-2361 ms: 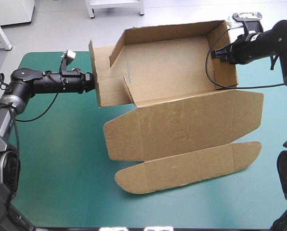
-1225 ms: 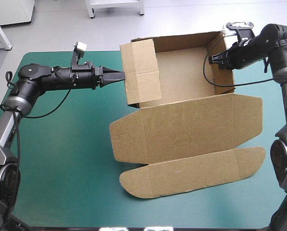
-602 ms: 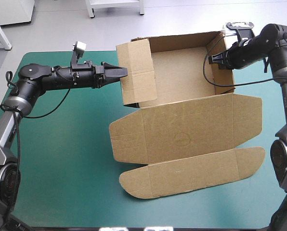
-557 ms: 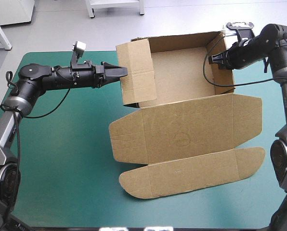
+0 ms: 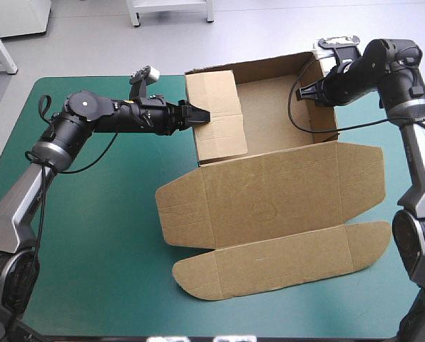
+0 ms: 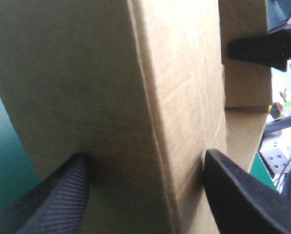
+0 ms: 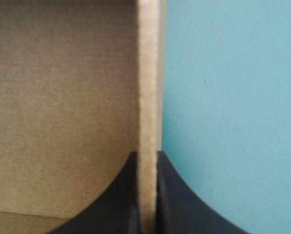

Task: Fold the box

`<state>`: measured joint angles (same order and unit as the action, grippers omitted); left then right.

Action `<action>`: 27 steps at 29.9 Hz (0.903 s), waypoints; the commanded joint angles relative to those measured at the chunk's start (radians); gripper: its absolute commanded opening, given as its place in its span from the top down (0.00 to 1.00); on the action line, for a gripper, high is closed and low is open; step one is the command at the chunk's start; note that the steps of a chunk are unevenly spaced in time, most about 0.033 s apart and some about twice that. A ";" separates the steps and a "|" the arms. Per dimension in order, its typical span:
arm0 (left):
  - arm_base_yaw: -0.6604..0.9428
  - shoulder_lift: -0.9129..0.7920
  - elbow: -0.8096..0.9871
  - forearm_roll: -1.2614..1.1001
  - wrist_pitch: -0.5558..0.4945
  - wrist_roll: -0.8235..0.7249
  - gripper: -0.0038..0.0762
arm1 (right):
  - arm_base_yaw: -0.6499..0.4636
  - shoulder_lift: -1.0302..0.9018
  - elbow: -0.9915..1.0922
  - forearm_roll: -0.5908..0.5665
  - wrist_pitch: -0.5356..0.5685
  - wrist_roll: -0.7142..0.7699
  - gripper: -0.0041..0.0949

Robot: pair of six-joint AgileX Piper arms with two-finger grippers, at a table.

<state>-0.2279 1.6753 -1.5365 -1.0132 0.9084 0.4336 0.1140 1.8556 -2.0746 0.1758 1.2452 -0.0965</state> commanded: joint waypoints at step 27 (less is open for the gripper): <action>-0.084 -0.044 -0.076 0.227 -0.185 -0.228 0.96 | 0.092 -0.056 -0.029 -0.048 0.000 0.080 0.96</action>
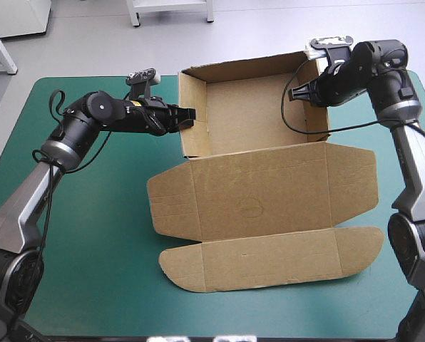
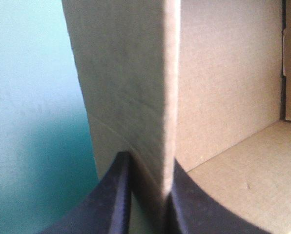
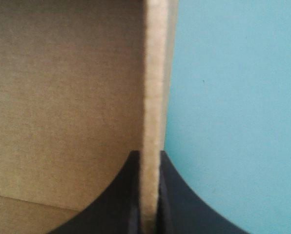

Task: Fold the box

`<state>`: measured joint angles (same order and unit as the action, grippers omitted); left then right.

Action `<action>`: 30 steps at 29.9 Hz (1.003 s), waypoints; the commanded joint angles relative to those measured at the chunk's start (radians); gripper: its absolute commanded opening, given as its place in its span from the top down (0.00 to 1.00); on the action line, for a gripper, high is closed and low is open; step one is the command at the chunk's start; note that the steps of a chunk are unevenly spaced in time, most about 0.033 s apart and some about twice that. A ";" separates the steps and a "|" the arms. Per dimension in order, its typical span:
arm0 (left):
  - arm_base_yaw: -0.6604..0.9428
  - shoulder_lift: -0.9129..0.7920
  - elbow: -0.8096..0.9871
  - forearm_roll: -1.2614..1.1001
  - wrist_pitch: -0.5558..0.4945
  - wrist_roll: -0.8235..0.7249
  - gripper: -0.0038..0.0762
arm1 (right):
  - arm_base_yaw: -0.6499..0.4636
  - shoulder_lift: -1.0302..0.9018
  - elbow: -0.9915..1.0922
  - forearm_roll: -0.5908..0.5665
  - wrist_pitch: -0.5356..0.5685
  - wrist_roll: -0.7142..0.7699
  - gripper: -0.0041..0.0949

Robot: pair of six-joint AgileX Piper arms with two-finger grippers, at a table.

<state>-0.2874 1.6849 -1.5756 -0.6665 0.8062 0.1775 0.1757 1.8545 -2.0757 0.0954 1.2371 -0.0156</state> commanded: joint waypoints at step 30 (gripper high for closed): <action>-0.043 0.038 -0.125 0.429 0.185 -0.259 0.96 | 0.257 0.072 0.018 -0.075 0.010 0.177 0.96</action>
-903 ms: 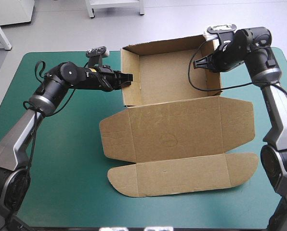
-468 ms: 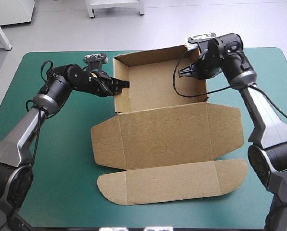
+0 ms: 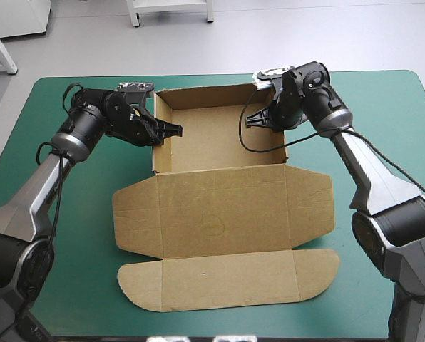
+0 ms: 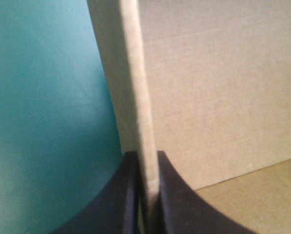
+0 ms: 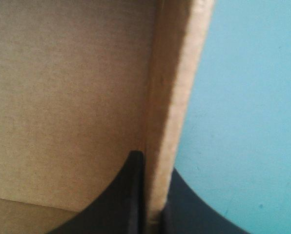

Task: Fold the box

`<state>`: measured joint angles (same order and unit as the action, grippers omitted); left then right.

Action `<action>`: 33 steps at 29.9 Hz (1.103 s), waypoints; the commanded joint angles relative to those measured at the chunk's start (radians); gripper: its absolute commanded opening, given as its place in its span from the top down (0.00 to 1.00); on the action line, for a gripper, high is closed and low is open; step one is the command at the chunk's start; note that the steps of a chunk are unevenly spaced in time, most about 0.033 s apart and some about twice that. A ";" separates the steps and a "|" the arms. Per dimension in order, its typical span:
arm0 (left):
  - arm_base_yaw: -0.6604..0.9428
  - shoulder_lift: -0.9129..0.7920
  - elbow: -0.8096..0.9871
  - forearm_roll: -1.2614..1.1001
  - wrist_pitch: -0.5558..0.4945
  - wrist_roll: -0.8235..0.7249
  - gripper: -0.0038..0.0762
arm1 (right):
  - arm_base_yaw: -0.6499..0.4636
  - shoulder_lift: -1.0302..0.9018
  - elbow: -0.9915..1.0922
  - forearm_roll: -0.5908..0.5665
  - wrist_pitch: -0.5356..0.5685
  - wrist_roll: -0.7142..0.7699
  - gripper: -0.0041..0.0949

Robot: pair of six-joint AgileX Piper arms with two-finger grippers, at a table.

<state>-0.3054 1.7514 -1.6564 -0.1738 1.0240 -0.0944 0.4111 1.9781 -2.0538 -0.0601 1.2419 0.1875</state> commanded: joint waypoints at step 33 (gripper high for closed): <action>-0.025 0.146 -0.044 0.019 0.136 0.027 0.96 | 0.019 0.013 0.128 0.125 0.006 -0.040 0.96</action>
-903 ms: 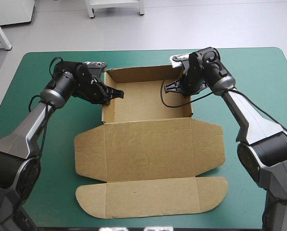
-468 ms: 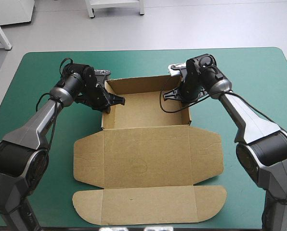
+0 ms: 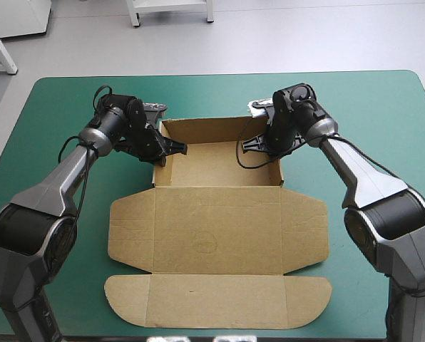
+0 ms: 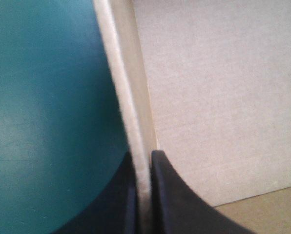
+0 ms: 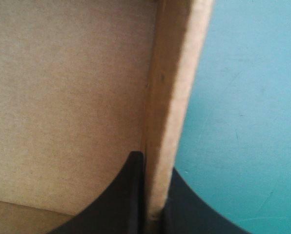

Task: Fold the box

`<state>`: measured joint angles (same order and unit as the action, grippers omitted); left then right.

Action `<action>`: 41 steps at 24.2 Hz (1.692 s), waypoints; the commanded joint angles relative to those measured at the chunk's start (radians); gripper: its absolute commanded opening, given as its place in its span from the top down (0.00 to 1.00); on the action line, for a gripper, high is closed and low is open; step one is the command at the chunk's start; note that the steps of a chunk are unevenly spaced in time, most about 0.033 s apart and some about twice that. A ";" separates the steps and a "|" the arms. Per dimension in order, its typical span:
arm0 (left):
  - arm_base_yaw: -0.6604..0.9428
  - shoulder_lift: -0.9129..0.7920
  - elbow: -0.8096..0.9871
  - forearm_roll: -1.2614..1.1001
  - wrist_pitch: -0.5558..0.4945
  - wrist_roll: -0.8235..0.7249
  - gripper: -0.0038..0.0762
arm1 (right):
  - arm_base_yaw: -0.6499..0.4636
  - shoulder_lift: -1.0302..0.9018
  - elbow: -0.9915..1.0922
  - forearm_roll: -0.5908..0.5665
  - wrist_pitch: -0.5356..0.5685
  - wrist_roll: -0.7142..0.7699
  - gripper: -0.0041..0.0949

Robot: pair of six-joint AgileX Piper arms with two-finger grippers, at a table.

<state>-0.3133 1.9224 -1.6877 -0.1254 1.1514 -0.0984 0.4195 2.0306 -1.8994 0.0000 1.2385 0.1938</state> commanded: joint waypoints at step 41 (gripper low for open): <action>-0.017 -0.351 0.020 -0.037 -0.166 0.174 0.34 | 0.011 -0.222 -0.204 -0.129 0.009 -0.080 0.43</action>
<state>-0.3231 1.6742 -1.6738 -0.1411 1.0415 0.0546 0.4312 1.9029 -2.0704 -0.1172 1.2445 0.1318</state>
